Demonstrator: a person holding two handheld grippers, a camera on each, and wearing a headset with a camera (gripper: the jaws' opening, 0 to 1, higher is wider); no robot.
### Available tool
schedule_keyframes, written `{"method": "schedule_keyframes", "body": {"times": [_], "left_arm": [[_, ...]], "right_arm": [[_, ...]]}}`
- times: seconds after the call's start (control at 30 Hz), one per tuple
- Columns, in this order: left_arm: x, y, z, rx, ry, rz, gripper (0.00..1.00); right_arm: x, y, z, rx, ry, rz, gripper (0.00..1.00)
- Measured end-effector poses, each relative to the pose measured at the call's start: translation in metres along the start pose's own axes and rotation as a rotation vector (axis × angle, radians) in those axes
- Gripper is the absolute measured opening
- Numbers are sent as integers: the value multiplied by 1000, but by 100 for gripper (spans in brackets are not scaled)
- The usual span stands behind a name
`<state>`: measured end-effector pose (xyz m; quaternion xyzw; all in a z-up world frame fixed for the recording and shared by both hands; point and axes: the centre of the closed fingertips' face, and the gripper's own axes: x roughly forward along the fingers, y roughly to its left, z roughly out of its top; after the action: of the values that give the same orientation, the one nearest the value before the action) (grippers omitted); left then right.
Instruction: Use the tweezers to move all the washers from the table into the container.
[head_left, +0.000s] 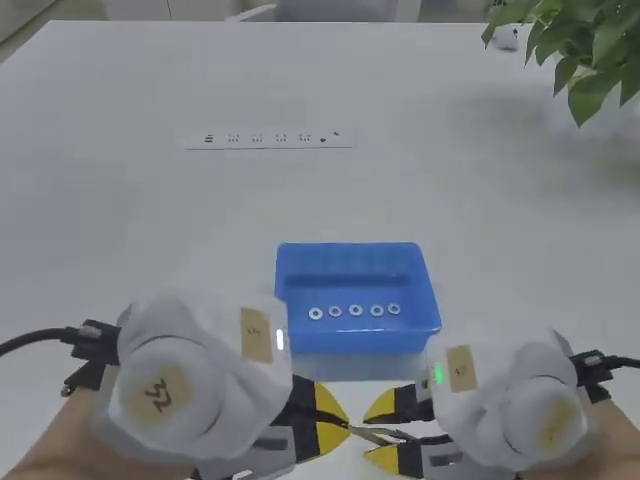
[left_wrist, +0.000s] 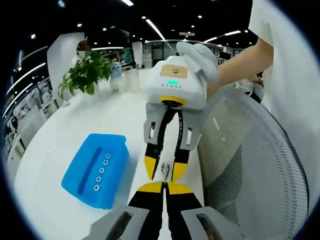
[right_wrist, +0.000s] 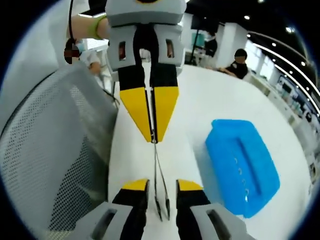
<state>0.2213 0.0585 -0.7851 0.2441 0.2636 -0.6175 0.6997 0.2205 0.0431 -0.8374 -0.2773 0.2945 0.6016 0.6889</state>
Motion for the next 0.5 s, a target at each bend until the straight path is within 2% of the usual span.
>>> {"method": "schedule_keyframes", "body": {"times": [0.03, 0.1, 0.2, 0.23, 0.27, 0.3, 0.33, 0.37, 0.47, 0.5], "left_arm": [[0, 0, -3, -2, 11, -2, 0], [1, 1, -13, -17, 38, -15, 0], [6, 1, -33, -15, 111, -29, 0], [8, 0, -44, -29, 152, -39, 0], [11, 0, -49, -34, 171, -43, 0], [14, -1, -57, -42, 213, -54, 0], [15, 0, -62, -33, 243, -51, 0], [17, -1, -65, -17, 279, -45, 0], [21, -4, -71, -18, 334, -46, 0], [22, -5, -73, -21, 350, -47, 0]], "right_arm": [[-4, -1, 2, 47, -37, -21, 31], [-14, -3, 4, 79, -74, -56, 39], [-41, -6, 2, 140, -136, -139, 45], [-49, -7, 0, 155, -151, -160, 49], [-60, -9, -3, 178, -167, -194, 52], [-68, -10, -7, 187, -166, -215, 55], [-80, -11, -12, 195, -159, -236, 57], [-84, -11, -15, 198, -157, -245, 58], [-114, -16, -29, 236, -138, -332, 57], [-118, -16, -30, 239, -137, -340, 57]]}}
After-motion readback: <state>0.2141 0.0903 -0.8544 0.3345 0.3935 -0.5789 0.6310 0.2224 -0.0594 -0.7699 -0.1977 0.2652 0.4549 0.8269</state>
